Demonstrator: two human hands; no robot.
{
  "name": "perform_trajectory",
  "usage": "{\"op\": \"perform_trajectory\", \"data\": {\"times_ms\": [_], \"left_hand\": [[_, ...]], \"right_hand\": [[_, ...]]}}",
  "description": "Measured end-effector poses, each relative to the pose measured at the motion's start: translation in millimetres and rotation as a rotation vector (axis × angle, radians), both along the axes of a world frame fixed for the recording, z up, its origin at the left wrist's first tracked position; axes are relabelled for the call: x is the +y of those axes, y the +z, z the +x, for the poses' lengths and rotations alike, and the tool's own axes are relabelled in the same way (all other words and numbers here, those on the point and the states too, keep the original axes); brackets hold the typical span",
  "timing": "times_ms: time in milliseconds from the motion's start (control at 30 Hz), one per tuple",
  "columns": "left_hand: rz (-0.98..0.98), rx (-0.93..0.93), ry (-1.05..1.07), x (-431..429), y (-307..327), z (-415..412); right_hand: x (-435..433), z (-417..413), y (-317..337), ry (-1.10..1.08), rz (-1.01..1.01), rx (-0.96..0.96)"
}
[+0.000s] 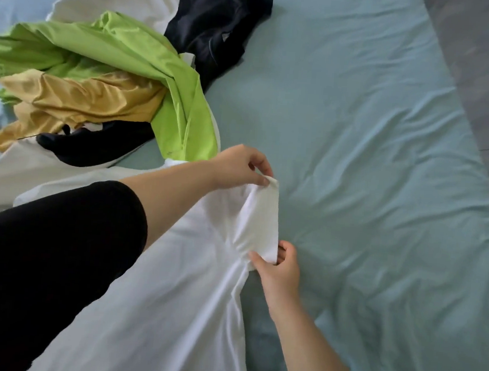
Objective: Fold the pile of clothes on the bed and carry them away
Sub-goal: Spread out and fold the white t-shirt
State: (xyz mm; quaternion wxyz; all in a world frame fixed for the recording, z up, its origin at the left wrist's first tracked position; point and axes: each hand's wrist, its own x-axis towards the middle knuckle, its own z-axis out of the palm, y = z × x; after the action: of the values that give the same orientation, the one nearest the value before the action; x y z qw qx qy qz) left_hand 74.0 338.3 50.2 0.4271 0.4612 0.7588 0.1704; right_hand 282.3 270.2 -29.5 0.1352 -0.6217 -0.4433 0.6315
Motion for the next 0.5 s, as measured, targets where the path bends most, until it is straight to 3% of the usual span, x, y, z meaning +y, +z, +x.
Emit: {"op": "perform_trajectory", "data": {"times_ms": [100,233,400,500], "left_hand": [[-0.021,0.027,-0.001,-36,24,-20],[-0.099,0.022,0.032,-97,31,-38],[-0.220,0.084,0.112,-157,-6,-50],[-0.242,0.101,0.170,-166,-29,-45]], "right_hand": [[-2,-8,5,0.091,0.100,-0.159],[-11,-2,9,0.188,0.164,-0.214],[-29,8,6,0.444,0.476,-0.275],[-32,11,1,0.532,0.541,-0.290]]}}
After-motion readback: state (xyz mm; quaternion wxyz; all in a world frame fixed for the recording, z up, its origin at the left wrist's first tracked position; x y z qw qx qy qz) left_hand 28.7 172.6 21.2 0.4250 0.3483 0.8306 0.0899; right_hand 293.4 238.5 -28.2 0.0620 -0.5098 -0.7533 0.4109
